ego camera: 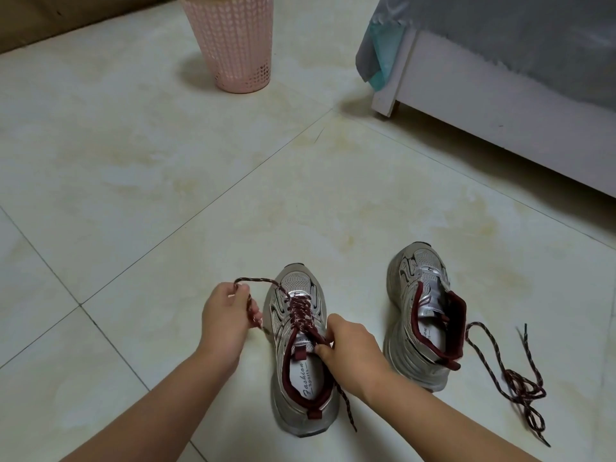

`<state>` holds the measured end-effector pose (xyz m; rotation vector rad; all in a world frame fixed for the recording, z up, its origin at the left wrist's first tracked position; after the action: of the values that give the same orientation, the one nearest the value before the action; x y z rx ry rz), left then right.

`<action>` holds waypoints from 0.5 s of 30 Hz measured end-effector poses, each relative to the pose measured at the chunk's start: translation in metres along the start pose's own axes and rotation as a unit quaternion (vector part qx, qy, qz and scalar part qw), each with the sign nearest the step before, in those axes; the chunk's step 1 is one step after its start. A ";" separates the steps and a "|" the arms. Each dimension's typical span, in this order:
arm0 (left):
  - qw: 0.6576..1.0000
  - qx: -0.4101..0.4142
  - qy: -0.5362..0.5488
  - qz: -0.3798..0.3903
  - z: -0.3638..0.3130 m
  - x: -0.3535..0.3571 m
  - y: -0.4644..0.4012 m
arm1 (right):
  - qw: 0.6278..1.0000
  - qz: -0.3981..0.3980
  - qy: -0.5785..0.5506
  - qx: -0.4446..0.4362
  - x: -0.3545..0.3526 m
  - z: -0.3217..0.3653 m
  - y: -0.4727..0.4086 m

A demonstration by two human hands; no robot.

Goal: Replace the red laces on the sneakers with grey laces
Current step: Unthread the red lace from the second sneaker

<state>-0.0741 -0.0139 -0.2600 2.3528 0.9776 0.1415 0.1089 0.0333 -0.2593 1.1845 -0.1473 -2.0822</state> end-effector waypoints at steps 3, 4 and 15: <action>0.991 -0.039 -0.080 0.100 0.022 0.018 0.007 | 1.000 0.000 -0.004 -0.001 0.000 0.001 -0.001; 0.985 -0.048 -0.109 0.127 0.030 0.024 0.011 | 1.000 -0.001 -0.004 -0.003 0.000 0.001 -0.002; 0.903 0.131 -0.404 -0.061 0.008 0.005 0.015 | 0.996 -0.058 -0.073 0.007 -0.010 -0.006 -0.011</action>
<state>-0.0589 -0.0226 -0.2585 2.2160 0.7278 -0.9946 0.1109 0.0488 -0.2606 1.0708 -0.1660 -2.2743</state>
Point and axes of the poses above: each hand's wrist, its own y-axis away from the middle knuckle, its own x-axis out of the palm, z = x × y, the point moved 8 cm from there along -y, towards the middle knuckle, and after that the axes turned 7 degrees about -x, right-handed, at the moved point
